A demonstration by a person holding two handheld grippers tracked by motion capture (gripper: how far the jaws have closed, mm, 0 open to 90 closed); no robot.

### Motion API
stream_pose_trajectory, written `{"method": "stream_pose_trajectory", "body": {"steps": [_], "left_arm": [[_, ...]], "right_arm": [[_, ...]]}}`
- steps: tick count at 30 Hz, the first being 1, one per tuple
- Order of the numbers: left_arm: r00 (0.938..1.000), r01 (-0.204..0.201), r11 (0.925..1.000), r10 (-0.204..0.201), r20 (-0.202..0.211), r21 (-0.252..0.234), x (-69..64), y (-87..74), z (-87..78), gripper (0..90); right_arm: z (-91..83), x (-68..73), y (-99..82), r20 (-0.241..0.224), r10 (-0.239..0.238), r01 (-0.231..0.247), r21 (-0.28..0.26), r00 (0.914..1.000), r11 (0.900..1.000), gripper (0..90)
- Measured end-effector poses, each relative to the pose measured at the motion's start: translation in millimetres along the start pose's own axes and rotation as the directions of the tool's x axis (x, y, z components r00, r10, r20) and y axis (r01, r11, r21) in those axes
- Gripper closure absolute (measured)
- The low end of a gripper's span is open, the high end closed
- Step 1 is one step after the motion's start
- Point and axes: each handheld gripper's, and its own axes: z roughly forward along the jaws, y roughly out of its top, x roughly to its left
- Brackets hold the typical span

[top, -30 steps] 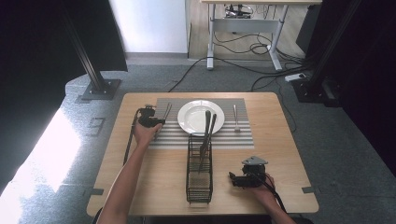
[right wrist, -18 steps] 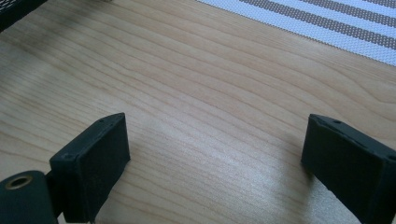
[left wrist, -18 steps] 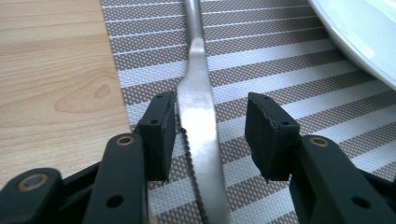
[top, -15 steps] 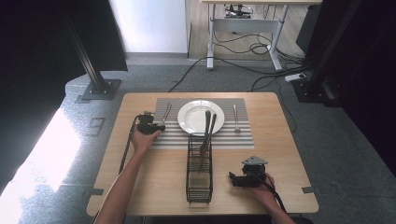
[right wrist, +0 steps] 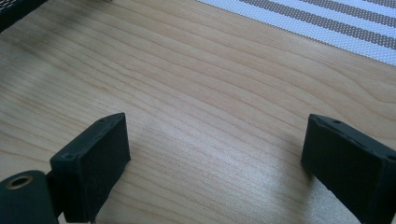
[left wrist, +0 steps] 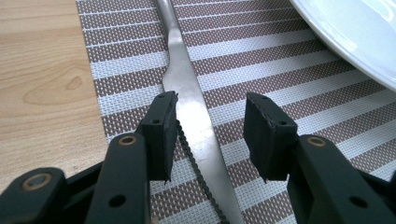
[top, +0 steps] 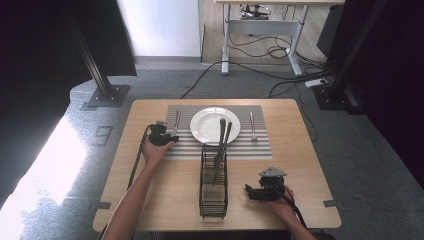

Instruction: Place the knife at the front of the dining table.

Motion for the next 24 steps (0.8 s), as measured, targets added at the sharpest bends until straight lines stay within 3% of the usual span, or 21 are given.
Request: {"method": "stream_pose_trajectory", "body": {"steps": [8, 16, 20, 24], "left_arm": [[1.0000, 0.003, 0.9996, -0.003, 0.005, -0.028, -0.4, -0.8, -5.9, 52.1], [0.9984, -0.048, 0.9951, 0.050, 0.025, -0.086, -10.0, -7.6, -45.5, 47.3], [0.9949, -0.069, 0.9905, 0.077, 0.066, -0.119, -19.0, -16.8, -68.1, 45.6], [0.9861, -0.090, 0.9856, 0.109, 0.126, -0.143, -29.8, -31.8, -88.6, 42.5]], "right_arm": [[0.0, 0.0, 0.0, 0.000, 0.000, 0.000, 0.000, 1.0000, 1.0000, 7.9], [0.0, -0.2, 0.0, -0.003, -0.002, 0.002, 0.000, 1.0000, 1.0000, 7.8], [0.0, -0.2, 0.0, -0.003, -0.002, 0.002, 0.000, 1.0000, 1.0000, 7.7], [0.0, -0.3, 0.1, -0.004, -0.002, 0.002, 0.002, 1.0000, 1.0000, 7.7]]}}
